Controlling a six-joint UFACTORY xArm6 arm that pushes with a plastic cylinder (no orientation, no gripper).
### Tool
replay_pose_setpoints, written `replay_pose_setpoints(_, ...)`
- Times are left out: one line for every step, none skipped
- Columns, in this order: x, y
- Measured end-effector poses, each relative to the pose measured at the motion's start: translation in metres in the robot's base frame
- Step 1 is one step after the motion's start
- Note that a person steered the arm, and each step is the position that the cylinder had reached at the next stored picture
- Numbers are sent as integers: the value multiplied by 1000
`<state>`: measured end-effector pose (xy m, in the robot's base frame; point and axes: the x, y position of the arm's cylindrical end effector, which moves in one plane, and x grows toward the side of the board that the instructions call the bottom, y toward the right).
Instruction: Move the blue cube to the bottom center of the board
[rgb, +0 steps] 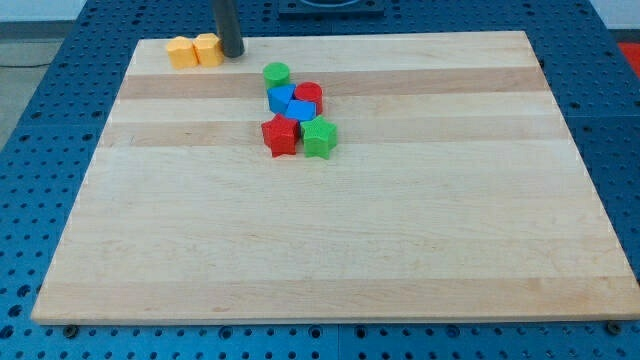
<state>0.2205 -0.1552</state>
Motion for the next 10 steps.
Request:
replay_pose_setpoints(0,-4)
replay_pose_setpoints(0,-4)
replay_pose_setpoints(1,-2)
replay_pose_setpoints(18,16)
replay_pose_setpoints(31,19)
replay_pose_setpoints(32,19)
replay_pose_setpoints(33,19)
replay_pose_setpoints(45,20)
replay_pose_setpoints(63,28)
replay_pose_setpoints(73,52)
